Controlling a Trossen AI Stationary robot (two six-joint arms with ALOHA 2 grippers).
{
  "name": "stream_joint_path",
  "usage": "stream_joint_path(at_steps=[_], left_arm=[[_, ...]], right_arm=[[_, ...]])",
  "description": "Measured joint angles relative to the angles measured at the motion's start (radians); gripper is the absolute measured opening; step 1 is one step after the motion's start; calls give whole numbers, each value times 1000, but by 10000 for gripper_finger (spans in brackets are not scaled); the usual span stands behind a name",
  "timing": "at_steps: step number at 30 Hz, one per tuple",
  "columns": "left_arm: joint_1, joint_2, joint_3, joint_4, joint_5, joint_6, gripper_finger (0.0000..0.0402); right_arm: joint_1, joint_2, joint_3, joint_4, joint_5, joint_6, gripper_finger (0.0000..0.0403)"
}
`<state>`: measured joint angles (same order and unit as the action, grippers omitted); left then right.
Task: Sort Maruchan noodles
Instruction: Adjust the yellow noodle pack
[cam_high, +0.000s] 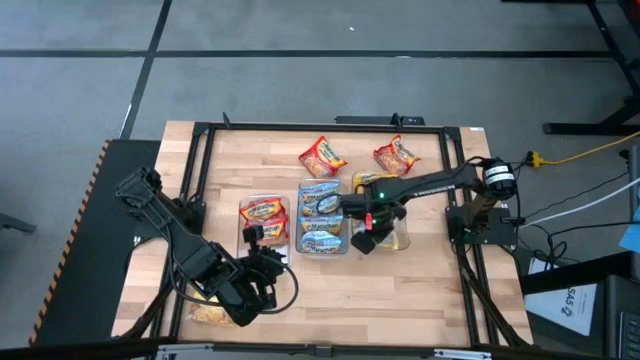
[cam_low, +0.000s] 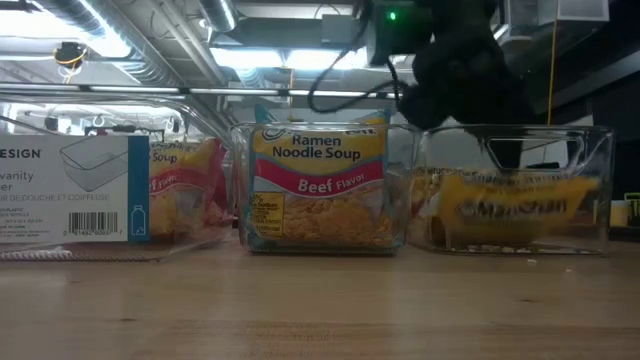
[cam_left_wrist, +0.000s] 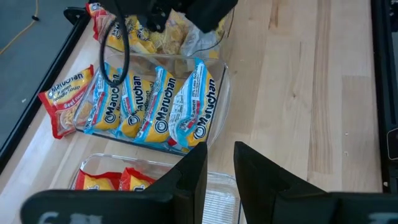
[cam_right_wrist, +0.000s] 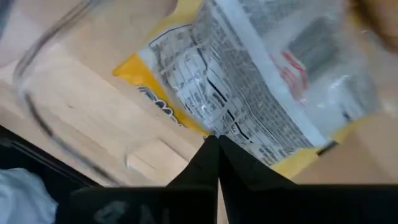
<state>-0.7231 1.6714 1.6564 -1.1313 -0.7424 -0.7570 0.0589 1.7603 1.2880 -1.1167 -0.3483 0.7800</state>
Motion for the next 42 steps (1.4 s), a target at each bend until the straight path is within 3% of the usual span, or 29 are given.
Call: stream_joint_path(at_steps=[9,16,20,27,31,42], left_arm=[[0,0,0,0,0,0,73],[0,0,0,0,5,-3,73],[0,0,0,0,6,-3,73],[0,0,0,0,8,-1,73],[0,0,0,0,8,-3,73],[-14,0,0,0,8,-21,73]], right_arm=[[-38,-2,151,-177,162,-85,1],[-85,-2,155,-177,101,-34,7],[-51,0,116,-135,42,-23,48],[-20,1,34,-15,-6,136,166],[-20,1,6,22,-53,206,202],[-19,1,-123,207,-72,317,155]])
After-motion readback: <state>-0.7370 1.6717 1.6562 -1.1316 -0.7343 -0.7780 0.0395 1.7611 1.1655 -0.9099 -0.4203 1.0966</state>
